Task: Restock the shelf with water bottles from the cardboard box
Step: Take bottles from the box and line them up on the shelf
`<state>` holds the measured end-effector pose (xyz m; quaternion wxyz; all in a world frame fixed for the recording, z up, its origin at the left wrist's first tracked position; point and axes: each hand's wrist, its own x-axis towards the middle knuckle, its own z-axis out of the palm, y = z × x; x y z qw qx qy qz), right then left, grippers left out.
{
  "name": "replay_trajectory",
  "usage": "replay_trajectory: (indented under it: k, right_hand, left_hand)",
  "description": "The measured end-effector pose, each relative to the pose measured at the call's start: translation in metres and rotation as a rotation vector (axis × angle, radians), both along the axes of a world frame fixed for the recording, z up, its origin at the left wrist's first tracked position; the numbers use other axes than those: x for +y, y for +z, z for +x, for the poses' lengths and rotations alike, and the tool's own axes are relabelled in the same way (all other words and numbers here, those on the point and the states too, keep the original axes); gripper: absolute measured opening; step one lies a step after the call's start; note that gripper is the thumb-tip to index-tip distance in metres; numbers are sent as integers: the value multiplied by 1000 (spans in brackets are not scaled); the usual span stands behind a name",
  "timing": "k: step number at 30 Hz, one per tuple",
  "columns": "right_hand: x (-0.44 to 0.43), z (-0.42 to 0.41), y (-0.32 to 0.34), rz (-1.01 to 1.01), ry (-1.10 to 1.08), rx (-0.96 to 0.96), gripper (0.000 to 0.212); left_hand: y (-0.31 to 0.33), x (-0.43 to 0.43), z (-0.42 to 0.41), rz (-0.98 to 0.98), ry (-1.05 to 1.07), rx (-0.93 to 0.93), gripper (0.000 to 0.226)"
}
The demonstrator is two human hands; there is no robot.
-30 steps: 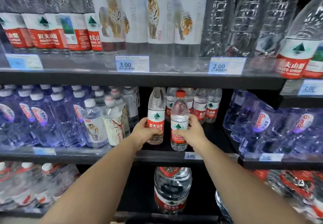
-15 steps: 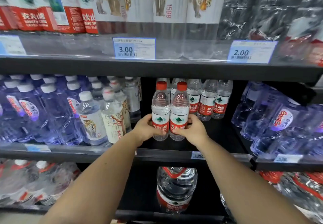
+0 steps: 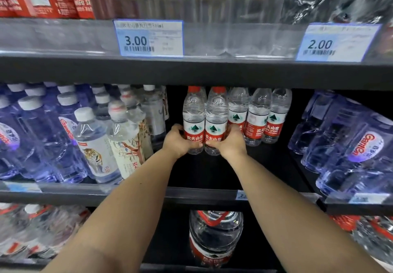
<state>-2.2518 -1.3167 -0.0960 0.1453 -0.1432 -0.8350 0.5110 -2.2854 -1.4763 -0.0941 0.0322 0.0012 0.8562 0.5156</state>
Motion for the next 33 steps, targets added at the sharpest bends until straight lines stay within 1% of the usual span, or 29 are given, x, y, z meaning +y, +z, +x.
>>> replay_trajectory:
  k: [2,4,6,8,9,12,14,16,19,21,24,29,31,33]
  right_hand:
    - [1,1,-1,24,6,-8,69]
    - [2,6,1,63,4,-28,64]
    - [5,17,7,151,-6,-51,58]
    - [7,33,19,260,16,-58,50]
    - [8,42,28,323,41,-60,47]
    - [10,72,62,572,122,-53,45]
    - [9,93,86,727,160,-52,46]
    - [5,120,103,845,183,-57,49]
    - [-7,169,103,978,224,-63,51]
    - [-16,205,83,1031,267,-88,52]
    - [-29,256,33,1025,332,-161,53]
    - [-39,329,-66,963,387,-347,51]
    - [-39,351,-98,932,392,-408,51]
    - [-37,366,-129,876,409,-521,50]
  left_hand:
    - [1,0,2,-22,-2,2,82]
    - [4,0,6,-37,9,29,85]
    - [9,0,15,-47,41,61,85]
    - [18,-1,31,-78,54,90,75]
    - [23,-2,39,-125,30,116,68]
    - [52,-7,67,-381,-110,245,50]
    - [78,-9,88,-565,-190,342,49]
    - [101,-11,113,-756,-227,434,48]
    - [107,-16,162,-953,-265,519,44]
    - [87,-20,197,-1009,-285,529,43]
    - [36,-26,253,-1008,-310,518,41]
    - [-69,-35,330,-1030,-383,286,45]
    - [-104,-37,351,-1058,-424,183,46]
    - [-134,-38,368,-1068,-467,95,51]
